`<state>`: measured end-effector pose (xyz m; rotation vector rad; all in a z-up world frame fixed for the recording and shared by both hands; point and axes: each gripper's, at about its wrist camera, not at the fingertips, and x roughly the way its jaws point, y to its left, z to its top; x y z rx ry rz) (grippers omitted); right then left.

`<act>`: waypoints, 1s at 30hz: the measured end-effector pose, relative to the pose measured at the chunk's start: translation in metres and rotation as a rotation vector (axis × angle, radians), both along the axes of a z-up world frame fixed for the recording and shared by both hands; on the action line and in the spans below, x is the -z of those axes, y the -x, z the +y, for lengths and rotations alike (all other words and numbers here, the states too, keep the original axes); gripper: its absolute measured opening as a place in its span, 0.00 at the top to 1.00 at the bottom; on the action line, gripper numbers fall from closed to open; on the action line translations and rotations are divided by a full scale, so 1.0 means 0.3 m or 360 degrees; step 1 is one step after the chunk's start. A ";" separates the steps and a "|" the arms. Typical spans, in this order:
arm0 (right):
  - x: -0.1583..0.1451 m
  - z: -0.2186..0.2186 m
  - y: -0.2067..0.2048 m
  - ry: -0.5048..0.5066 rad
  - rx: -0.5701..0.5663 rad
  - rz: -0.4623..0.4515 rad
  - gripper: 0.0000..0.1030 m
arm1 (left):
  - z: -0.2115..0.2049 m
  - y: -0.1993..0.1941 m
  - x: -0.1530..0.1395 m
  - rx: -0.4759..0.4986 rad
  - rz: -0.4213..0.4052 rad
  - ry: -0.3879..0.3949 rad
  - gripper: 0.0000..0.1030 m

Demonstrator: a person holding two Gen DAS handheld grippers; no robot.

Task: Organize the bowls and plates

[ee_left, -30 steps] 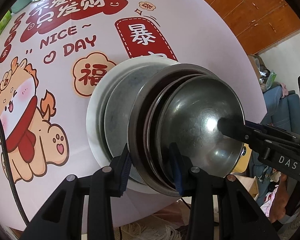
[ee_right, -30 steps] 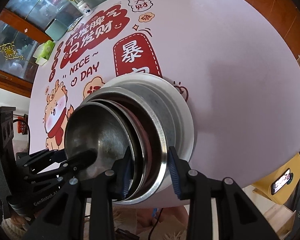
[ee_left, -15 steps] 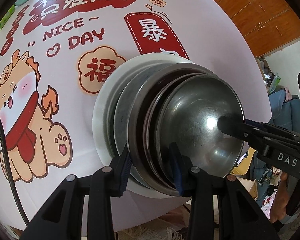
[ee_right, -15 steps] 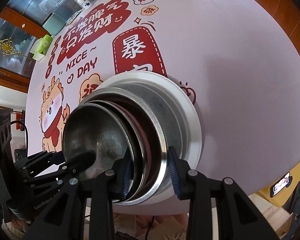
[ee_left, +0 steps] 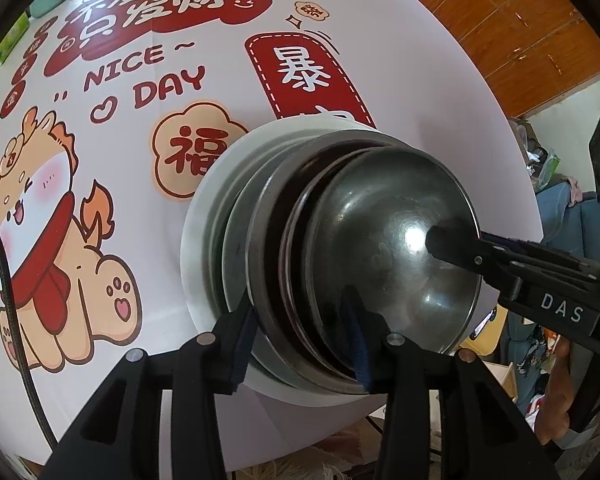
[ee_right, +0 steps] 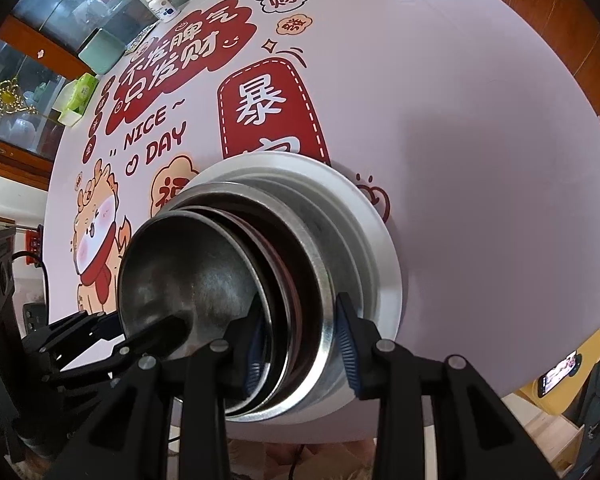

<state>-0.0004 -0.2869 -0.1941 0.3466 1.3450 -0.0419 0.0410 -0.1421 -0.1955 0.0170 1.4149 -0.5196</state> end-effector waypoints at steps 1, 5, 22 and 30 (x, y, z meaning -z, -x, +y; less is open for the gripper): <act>0.000 0.001 -0.002 0.0004 -0.0001 0.0000 0.67 | -0.005 0.004 -0.001 0.0006 -0.0011 -0.0009 0.58; 0.000 0.000 -0.006 0.0005 0.0014 -0.0003 0.66 | -0.021 0.020 -0.002 0.0012 -0.0046 -0.0029 0.52; -0.084 0.015 0.019 0.0108 -0.0022 -0.0178 0.57 | 0.015 0.072 -0.105 -0.0129 -0.0227 -0.0069 0.22; -0.185 0.061 0.065 0.0215 -0.0092 -0.0336 0.57 | 0.087 0.127 -0.190 -0.0243 -0.0319 -0.0111 0.22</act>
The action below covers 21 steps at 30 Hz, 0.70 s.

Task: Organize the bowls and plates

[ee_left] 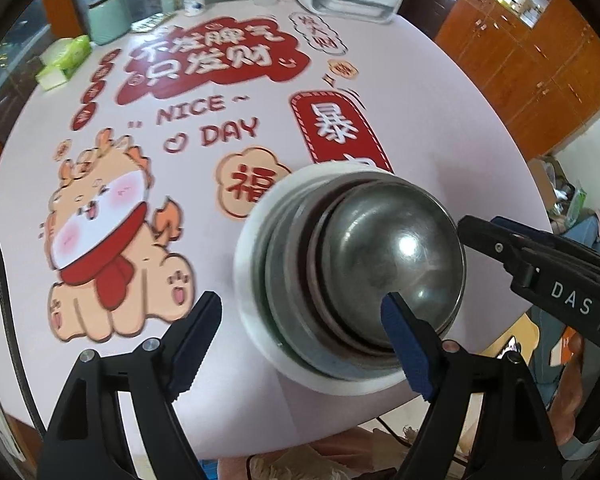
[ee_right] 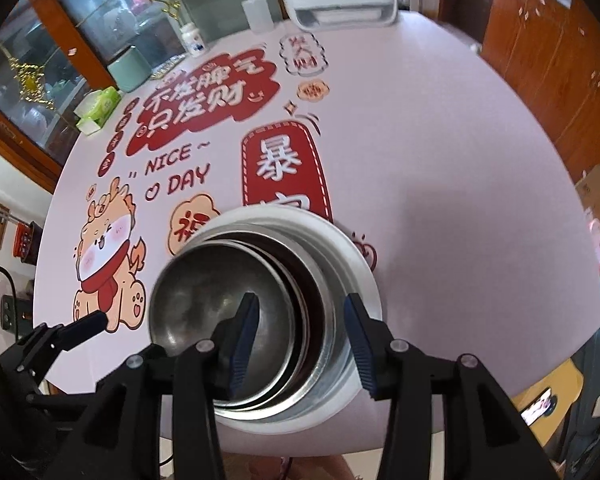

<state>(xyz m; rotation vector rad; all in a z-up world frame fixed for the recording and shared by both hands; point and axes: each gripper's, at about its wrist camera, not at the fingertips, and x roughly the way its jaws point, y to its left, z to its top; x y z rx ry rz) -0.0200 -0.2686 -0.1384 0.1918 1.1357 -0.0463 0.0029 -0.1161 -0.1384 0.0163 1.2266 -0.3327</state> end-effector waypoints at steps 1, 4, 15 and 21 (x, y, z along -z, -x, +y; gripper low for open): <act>-0.009 0.006 0.003 0.0003 -0.0010 -0.0012 0.57 | 0.016 0.009 -0.017 -0.0022 -0.0020 -0.0007 0.22; -0.047 0.038 0.020 0.0012 -0.0056 -0.0055 0.57 | 0.065 0.038 -0.072 -0.0096 -0.0084 -0.0037 0.22; -0.241 0.159 0.086 0.0053 -0.0210 -0.0267 0.57 | 0.201 0.131 -0.281 -0.0363 -0.0352 -0.0100 0.14; -0.328 0.203 0.150 0.0130 -0.0208 -0.0407 0.45 | 0.228 0.174 -0.353 -0.0441 -0.0450 -0.0130 0.14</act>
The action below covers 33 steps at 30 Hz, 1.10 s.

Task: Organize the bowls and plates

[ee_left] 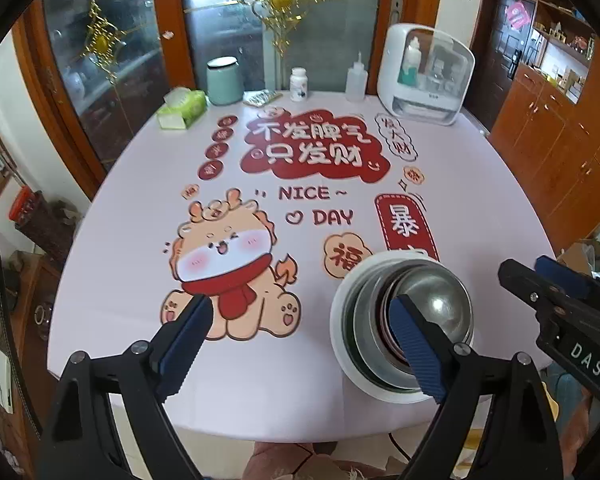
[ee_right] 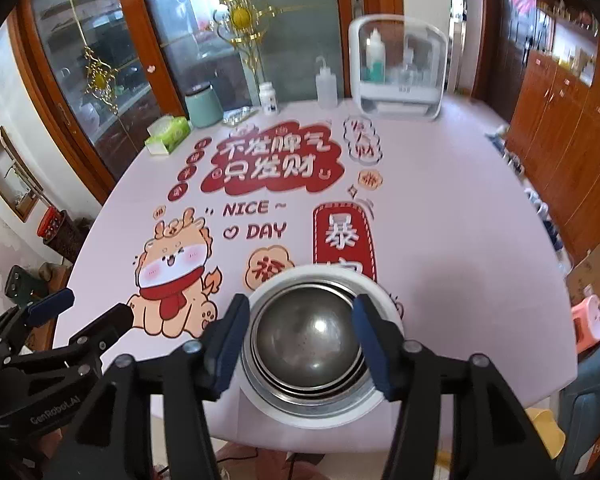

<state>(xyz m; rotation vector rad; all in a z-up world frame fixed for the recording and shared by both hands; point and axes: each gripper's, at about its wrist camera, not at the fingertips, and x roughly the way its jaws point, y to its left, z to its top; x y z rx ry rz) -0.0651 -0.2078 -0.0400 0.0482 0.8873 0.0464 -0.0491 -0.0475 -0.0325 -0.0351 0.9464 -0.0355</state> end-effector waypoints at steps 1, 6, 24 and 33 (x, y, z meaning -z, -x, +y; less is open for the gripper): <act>-0.006 0.006 0.006 0.0011 -0.0002 -0.0011 0.44 | 0.004 0.009 -0.011 -0.0013 -0.0025 -0.0018 0.14; -0.044 0.028 0.051 0.0056 0.0001 -0.0080 0.39 | 0.018 0.040 -0.050 -0.0074 -0.0084 -0.0056 0.13; -0.088 0.049 0.118 0.0067 0.0006 -0.0151 0.39 | 0.035 0.102 -0.101 -0.0140 -0.0146 -0.0061 0.12; -0.088 0.058 0.122 0.0071 0.0011 -0.0151 0.39 | 0.035 0.108 -0.100 -0.0141 -0.0142 -0.0061 0.12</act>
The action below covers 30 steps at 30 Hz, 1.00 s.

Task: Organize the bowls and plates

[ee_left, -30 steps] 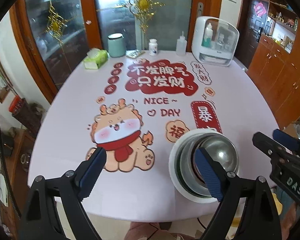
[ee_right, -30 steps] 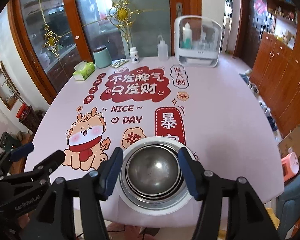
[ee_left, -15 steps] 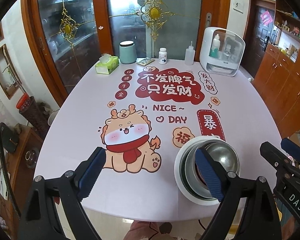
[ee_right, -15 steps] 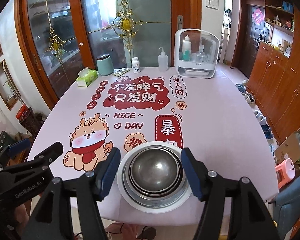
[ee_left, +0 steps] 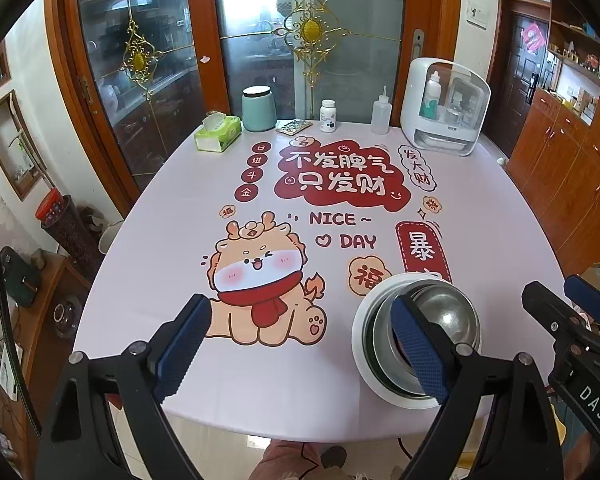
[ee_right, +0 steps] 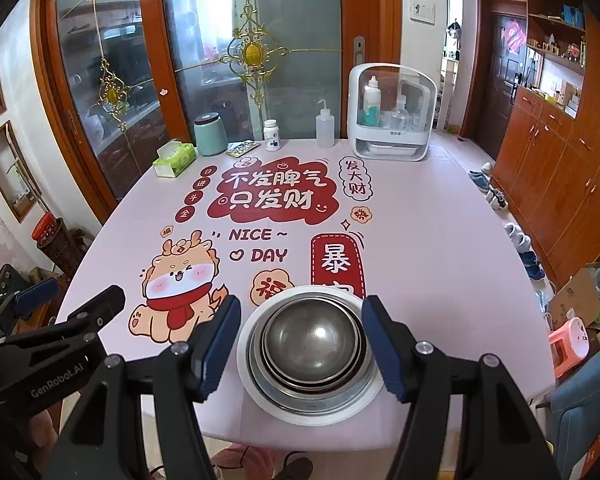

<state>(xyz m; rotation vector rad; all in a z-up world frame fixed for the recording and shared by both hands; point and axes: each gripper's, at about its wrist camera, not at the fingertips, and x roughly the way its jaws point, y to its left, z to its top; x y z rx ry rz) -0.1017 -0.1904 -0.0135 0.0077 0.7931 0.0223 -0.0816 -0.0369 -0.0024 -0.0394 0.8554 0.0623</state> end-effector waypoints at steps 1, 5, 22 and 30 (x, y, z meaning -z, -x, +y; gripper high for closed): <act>0.000 0.000 0.001 -0.0002 0.0001 0.0001 0.39 | 0.002 0.002 0.000 -0.0001 0.0002 -0.0001 0.12; -0.003 0.000 0.001 0.0001 0.0004 -0.0003 0.39 | 0.003 0.003 0.001 -0.0003 0.0005 0.0000 0.12; 0.000 -0.008 -0.004 -0.0008 0.0011 0.0009 0.39 | 0.009 -0.008 0.019 -0.0002 0.0027 -0.0005 0.12; 0.004 -0.004 0.000 -0.0008 0.0008 0.0009 0.39 | 0.011 -0.011 0.018 0.0000 0.0026 -0.0006 0.12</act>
